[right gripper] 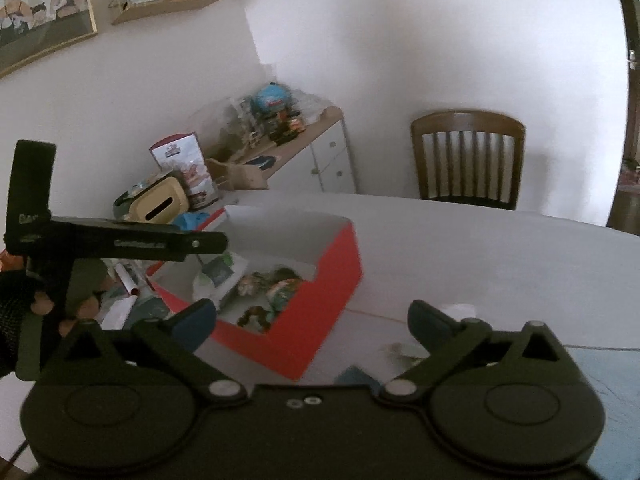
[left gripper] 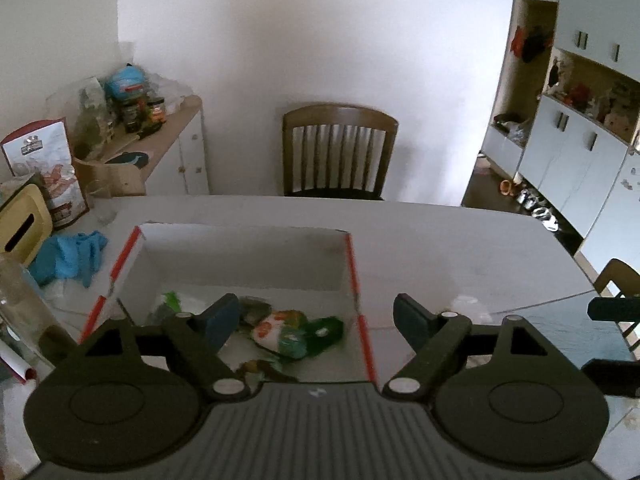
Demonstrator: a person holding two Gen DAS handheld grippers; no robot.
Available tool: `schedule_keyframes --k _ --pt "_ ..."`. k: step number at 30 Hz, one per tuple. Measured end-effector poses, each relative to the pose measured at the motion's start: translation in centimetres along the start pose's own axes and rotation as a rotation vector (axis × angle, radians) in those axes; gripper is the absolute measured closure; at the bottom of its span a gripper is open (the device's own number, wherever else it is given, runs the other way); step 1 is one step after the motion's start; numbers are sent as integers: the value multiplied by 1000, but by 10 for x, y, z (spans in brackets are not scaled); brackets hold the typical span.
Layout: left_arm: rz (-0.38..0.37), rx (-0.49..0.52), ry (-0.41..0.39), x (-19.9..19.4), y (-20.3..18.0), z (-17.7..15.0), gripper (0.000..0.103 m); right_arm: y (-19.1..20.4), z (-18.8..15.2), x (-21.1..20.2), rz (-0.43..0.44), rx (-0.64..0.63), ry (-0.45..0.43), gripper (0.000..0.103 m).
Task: Organize objects
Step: 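Move both grippers back to the pile on the table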
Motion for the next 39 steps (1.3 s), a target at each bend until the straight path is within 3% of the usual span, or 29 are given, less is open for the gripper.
schedule_keyframes --k 10,18,25,29,39 --pt "-55 39 -14 -3 -53 -16 18 -64 -26 -43 -121 -23 -10 1" --pt "-79 82 -6 15 -98 -43 18 -95 -62 -48 -175 -28 42 1" --pt "-117 73 77 44 -124 -80 18 -109 -91 -36 -192 -45 90 1" --pt "-187 70 144 61 -136 -102 18 -113 -108 -24 -179 -64 132 2" --pt "-194 72 251 93 -148 -144 18 -112 -146 19 -133 -143 225 7"
Point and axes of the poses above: each gripper's, at about its wrist camera, not at the fingertips, and x roughly the way its jaws point, y to its left, z to its top, the point moved 7 cm from there along x, roughly the way its jaws point, and after that the axes turned 2 degrees about -y, right-handed, at the moved point
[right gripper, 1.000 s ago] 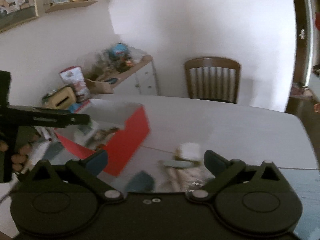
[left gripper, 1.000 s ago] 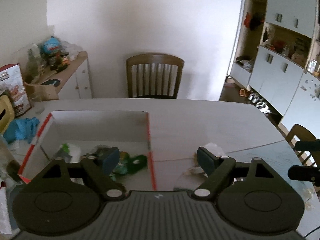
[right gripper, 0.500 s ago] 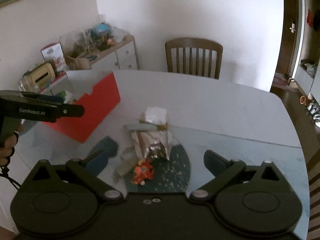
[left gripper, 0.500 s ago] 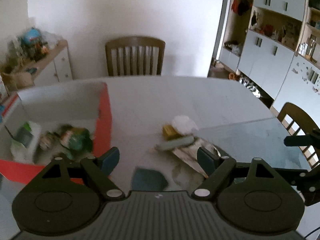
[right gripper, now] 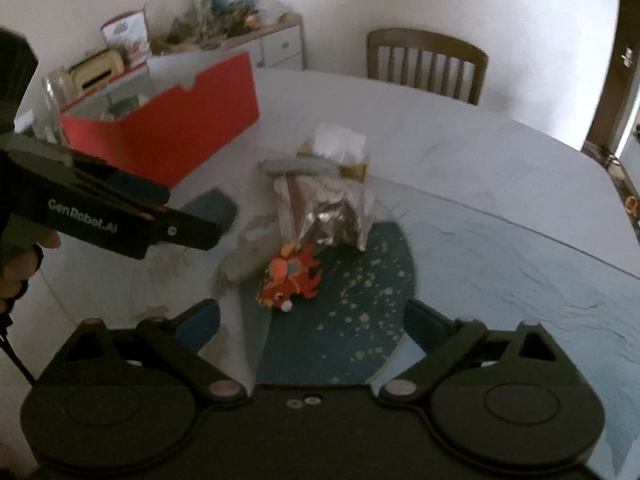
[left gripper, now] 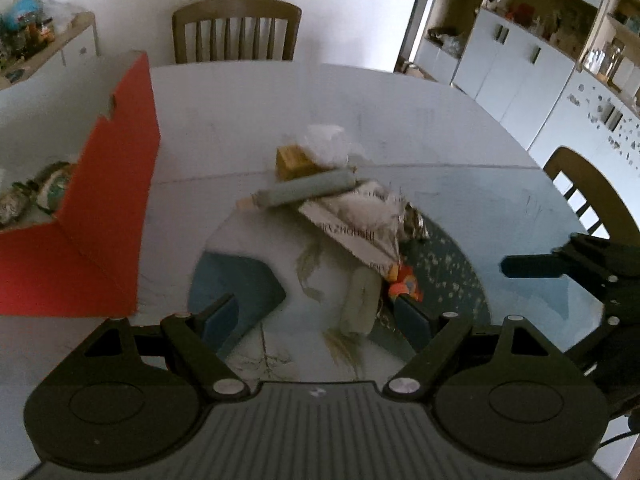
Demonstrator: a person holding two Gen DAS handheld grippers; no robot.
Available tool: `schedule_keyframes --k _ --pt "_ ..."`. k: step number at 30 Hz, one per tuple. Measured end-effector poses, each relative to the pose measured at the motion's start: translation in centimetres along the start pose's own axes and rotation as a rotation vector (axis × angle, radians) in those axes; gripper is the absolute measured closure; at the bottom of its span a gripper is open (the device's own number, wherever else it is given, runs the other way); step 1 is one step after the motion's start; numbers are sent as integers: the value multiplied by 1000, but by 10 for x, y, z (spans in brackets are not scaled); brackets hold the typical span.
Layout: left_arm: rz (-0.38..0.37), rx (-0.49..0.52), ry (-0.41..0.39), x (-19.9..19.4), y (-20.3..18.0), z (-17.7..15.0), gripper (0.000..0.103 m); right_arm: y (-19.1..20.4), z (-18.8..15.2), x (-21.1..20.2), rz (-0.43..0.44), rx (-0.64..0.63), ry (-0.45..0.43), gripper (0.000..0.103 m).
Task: Organize objects
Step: 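Move both grippers back to the pile on the table, then grasp the pale green cylinder with the left gripper while the right grasps the red plush toy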
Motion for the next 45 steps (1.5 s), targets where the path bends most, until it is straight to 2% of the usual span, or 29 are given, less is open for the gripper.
schedule_keyframes --k 6,14,19,23,25,31,34,45 --pt "-35 18 17 12 -8 -5 18 9 -5 23 42 -53 9 14" --pt "-37 22 28 24 -8 -3 19 10 -5 40 56 -94 13 26" --pt "-37 26 49 33 -7 -3 37 8 -2 46 61 -95 7 28" --pt "-39 49 48 36 -11 -2 46 10 0 49 65 -107 -3 32" --pt "-48 61 49 37 -14 -2 54 12 1 50 64 -115 -8 35" --pt "-56 90 61 40 -20 0 73 15 4 52 56 -139 -20 48" --pt "-81 66 67 39 -19 2 80 14 5 52 54 -136 -21 56" --pt "-79 25 78 33 -8 -4 82 6 -4 39 34 -75 7 57"
Point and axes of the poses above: each gripper's, at about its wrist camera, not at the fingertips, and x roughly the way its jaws point, y to its left, z to its top, the point moved 7 cm from there along x, roughly the way its jaws point, and after that the axes turned 2 degrees about -y, right-handed, at the moved point
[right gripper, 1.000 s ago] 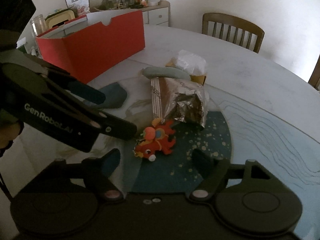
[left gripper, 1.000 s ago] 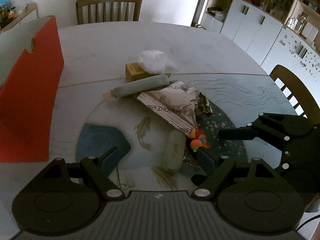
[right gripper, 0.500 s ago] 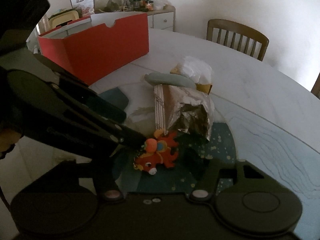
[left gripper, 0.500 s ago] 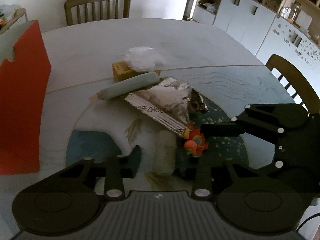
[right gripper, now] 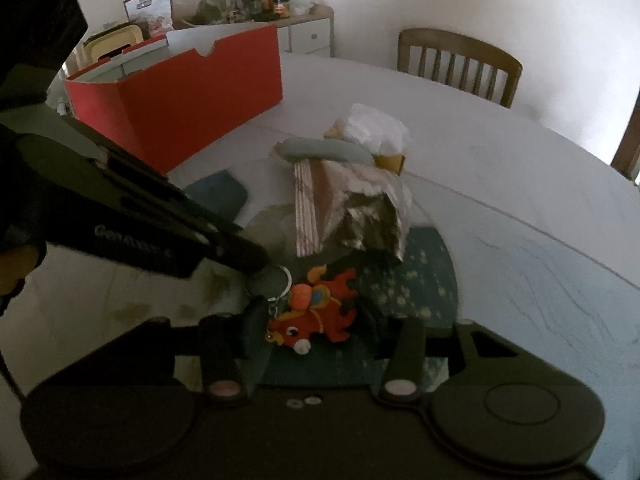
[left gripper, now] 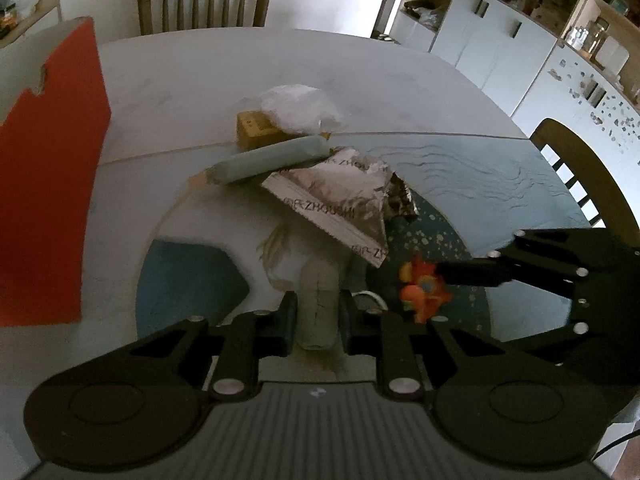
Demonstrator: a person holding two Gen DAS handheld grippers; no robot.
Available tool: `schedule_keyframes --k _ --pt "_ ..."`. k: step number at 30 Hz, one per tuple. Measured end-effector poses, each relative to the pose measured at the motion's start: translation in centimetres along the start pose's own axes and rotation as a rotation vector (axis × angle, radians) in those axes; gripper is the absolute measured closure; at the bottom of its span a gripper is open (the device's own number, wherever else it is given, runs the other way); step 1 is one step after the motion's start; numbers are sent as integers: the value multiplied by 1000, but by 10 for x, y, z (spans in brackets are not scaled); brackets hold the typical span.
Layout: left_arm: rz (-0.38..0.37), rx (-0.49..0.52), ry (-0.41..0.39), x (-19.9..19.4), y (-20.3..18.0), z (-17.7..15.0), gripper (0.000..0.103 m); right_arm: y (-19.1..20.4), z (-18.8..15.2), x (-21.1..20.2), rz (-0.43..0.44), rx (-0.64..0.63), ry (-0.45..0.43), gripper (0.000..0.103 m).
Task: Organize objects
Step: 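Grasp the pale green cylinder with the left gripper while the right grasps the red plush toy, then carry the cylinder and plush toy over the box and lower them inside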
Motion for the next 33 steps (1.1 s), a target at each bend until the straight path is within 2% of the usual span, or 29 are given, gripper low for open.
schedule_keyframes --k 7,14,22,33 --pt "1 -40 -4 -19 5 -7 83 -1 -8 -25 -2 74 8 57" --pt "13 -95 -46 -51 17 -5 83 11 7 -51 -14 113 -14 57" --pt "63 -118 -104 -100 40 9 83 27 41 -76 -28 150 -35 57" --pt "132 -126 -157 -160 97 30 83 57 102 -92 -10 95 -67 57"
Point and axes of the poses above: each gripper's, at about its wrist camera, not at the fingertips, and x roughly the way its jaws point, y to its left, z to its top, the point moved 7 cm from there along x, roughly the way its jaws point, and after that the axes turned 2 degrees about -y, right-handed, at the moved point
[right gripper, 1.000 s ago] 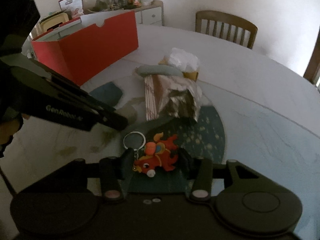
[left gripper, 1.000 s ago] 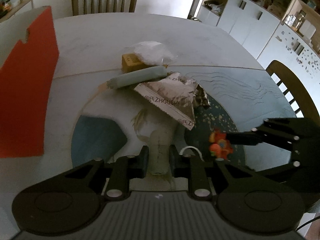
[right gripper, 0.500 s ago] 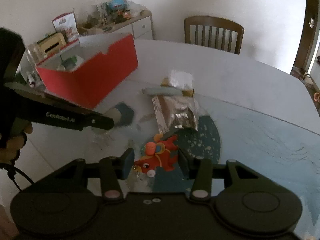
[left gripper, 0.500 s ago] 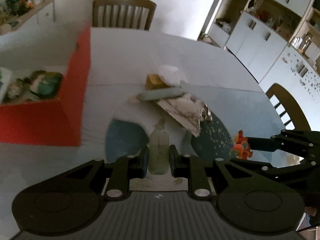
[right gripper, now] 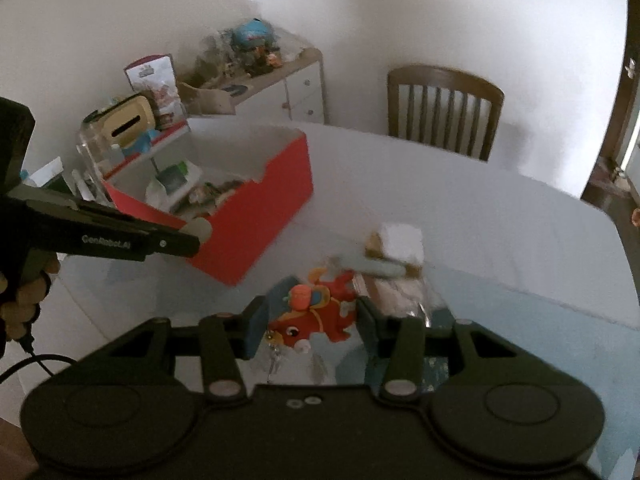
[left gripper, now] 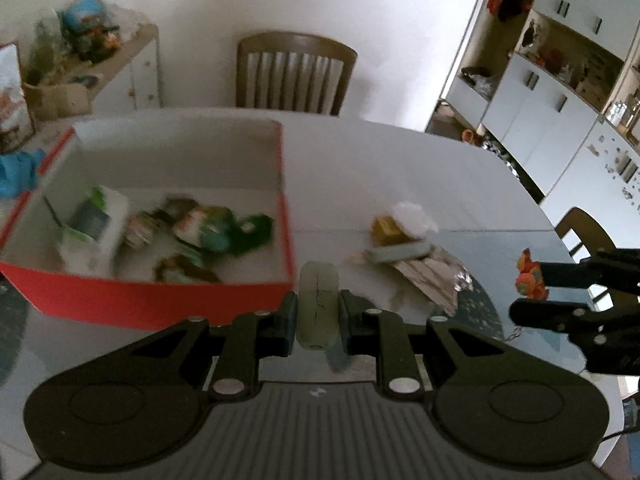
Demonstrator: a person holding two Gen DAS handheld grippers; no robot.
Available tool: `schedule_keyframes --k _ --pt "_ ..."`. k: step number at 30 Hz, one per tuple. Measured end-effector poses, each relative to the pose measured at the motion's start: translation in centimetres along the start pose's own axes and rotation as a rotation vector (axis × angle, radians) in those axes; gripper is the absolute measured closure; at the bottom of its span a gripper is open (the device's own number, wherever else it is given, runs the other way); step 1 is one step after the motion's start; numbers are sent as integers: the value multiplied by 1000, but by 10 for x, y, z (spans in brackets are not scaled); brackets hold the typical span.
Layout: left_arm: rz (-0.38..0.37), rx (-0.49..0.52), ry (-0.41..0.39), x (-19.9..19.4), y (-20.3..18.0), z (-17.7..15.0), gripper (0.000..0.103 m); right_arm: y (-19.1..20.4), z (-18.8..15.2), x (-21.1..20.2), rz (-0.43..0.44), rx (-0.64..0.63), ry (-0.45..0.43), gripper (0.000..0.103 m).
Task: Organize objects
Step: 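Carry the cylinder and plush toy over the box and lower them inside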
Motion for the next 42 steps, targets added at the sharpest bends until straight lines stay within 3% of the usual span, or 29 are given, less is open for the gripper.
schedule_keyframes --k 12,15,24,34,42 --pt "80 -8 -19 -19 71 35 82 45 70 18 39 -101 -63 57" --pt "74 -24 6 -14 88 45 82 59 88 28 51 -130 -78 57" --pt "114 -11 -12 1 132 78 82 96 125 70 70 -181 -91 57" --pt "139 35 35 46 158 95 82 123 134 125 72 -176 -51 57" --pt "146 71 92 89 162 98 82 143 115 176 71 -182 40 57"
Point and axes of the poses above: each gripper's, at about its wrist camera, not at the fingertips, and x roughly the way its jaws point, y to its left, z to its top, the point moved 7 cm from there along x, roughly the way its jaws point, and after that the axes turned 2 degrees about -y, right-handed, at the moved point
